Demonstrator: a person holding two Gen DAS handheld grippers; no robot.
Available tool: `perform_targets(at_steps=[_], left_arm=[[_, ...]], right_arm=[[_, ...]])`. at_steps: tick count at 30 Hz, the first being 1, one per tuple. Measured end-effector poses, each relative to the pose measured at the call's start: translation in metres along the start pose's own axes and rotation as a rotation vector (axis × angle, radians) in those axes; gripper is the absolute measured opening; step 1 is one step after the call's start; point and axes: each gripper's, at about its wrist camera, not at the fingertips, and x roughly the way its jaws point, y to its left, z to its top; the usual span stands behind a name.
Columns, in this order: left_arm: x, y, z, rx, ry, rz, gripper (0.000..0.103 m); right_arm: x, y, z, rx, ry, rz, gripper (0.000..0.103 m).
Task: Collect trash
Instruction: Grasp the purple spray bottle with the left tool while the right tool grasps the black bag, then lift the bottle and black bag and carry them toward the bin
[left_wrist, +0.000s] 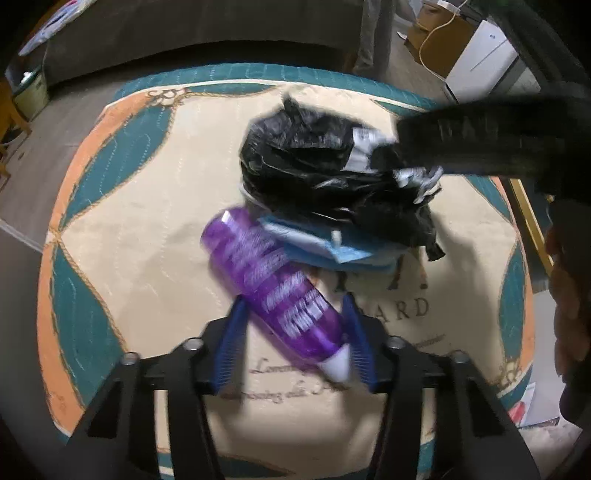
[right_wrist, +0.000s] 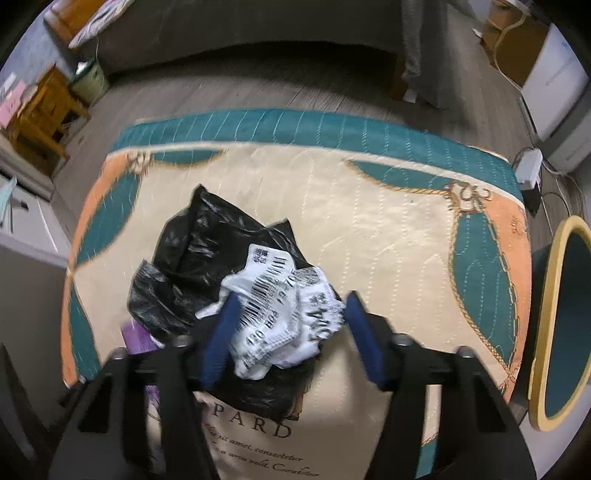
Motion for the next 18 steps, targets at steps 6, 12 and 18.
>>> perform_targets(at_steps=[6, 12, 18], left_arm=[[-0.006, 0.009, 0.009, 0.015, -0.019, 0.015, 0.039], [-0.029, 0.009, 0.015, 0.045, -0.082, 0.040, 0.038], [-0.087, -0.002, 0.036, 0.126, -0.188, 0.056, 0.038]], right_arm=[[-0.016, -0.004, 0.002, 0.011, -0.039, 0.025, 0.004], [-0.042, -0.009, 0.002, 0.031, -0.096, 0.055, 0.003], [-0.085, -0.014, 0.007, 0.040, -0.184, 0.082, 0.002]])
